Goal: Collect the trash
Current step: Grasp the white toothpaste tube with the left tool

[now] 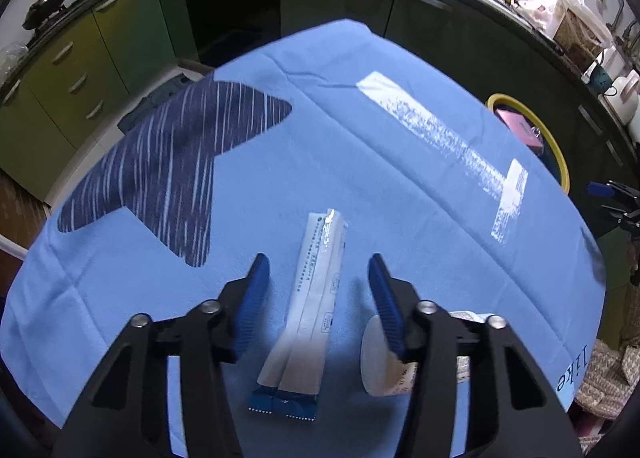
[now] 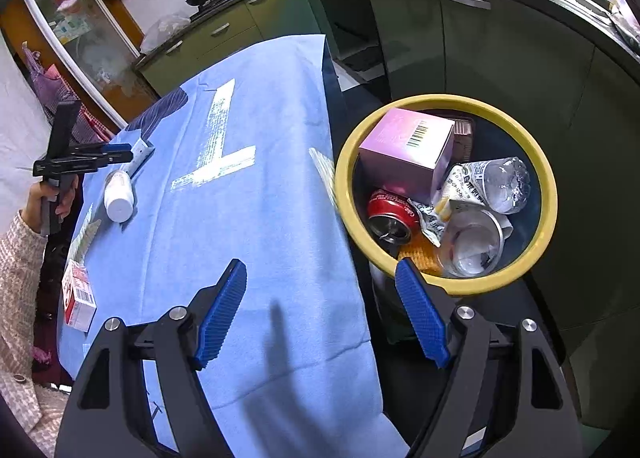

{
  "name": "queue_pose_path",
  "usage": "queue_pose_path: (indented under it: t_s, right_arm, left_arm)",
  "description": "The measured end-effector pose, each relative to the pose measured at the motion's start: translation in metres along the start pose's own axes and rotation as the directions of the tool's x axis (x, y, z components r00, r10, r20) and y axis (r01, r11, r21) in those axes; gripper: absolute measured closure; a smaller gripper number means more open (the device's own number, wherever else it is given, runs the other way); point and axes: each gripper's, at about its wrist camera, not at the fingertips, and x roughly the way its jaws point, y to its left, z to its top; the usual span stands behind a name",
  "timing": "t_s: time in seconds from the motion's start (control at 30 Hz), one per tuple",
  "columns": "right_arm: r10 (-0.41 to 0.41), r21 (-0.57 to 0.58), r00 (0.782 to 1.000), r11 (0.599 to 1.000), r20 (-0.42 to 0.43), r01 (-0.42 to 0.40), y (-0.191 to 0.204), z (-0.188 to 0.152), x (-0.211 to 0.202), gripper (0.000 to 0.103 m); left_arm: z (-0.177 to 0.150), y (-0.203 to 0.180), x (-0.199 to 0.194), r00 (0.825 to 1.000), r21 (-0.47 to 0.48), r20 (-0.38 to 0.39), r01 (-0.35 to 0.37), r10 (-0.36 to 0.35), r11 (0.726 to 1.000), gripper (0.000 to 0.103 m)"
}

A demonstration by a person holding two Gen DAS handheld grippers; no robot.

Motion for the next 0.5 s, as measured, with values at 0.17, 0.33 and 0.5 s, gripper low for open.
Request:
queue_pose_path:
  t_s: [0.17, 0.33, 0.5]
  right_arm:
    - [0.005, 0.015, 1.0, 1.0, -0.001, -0.005, -0.0051, -0.0017, -0.0007, 0.027]
    - [0.011, 0.027, 1.0, 1.0, 0.003, -0.011, -0.0076, -0.0037, -0.0041, 0.027]
    - [0.016, 0.031, 1.0, 0.999, 0.007, -0.016, -0.0088, -0.0061, -0.0066, 0.027]
  left_arm:
    - [-0.0003, -0.0005, 0.0045, 1.0, 0.006, -0.013, 0.011, -0.011, 1.0, 0.068]
    - [0.0009, -0.0033, 0.0101, 0.999, 0.015, -0.034, 0.014, -0.013, 1.0, 0.079]
    - [0.0008, -0.0046, 0.0088, 0.999, 0.024, -0.036, 0.01, -0.009, 1.0, 0.087]
